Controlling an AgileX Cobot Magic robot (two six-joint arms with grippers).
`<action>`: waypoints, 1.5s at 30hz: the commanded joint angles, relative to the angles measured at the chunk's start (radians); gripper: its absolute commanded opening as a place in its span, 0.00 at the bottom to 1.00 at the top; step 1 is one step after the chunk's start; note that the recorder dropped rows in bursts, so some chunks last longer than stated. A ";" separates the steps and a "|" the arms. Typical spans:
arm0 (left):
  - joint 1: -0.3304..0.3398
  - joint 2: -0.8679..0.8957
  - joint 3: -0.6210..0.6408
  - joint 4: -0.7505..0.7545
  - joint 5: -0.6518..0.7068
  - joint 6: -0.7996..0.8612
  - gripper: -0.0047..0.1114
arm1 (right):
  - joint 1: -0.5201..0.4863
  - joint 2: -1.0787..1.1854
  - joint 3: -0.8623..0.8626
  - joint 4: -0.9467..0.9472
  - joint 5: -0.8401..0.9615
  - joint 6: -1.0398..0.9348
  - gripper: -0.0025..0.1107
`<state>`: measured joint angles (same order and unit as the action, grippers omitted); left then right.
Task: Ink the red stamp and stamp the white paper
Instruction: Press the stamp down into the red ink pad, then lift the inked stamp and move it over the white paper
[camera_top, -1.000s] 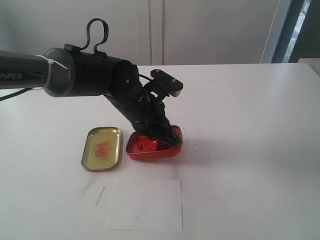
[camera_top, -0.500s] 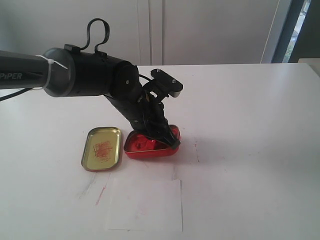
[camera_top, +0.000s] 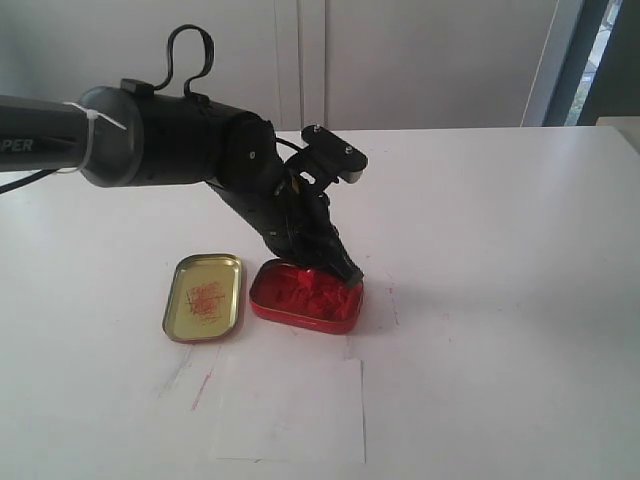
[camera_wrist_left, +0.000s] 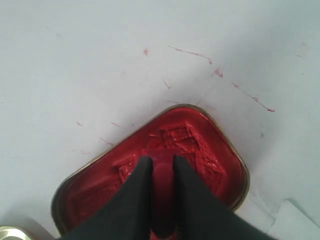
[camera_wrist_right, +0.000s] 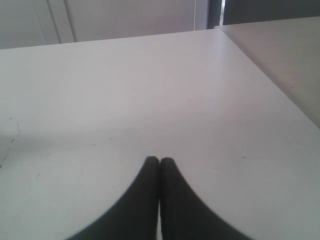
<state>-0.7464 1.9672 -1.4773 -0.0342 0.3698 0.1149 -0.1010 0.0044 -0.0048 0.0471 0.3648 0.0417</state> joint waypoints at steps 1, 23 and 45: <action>-0.005 -0.015 -0.002 -0.003 0.005 -0.006 0.04 | 0.002 -0.004 0.005 0.001 -0.008 -0.003 0.02; -0.005 -0.128 0.000 -0.024 0.274 0.018 0.04 | 0.002 -0.004 0.005 0.001 -0.008 -0.003 0.02; -0.005 -0.427 0.440 -0.149 0.019 0.085 0.04 | 0.002 -0.004 0.005 0.001 -0.008 -0.003 0.02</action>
<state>-0.7464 1.5633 -1.0810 -0.1603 0.4269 0.2033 -0.1010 0.0044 -0.0048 0.0471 0.3648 0.0417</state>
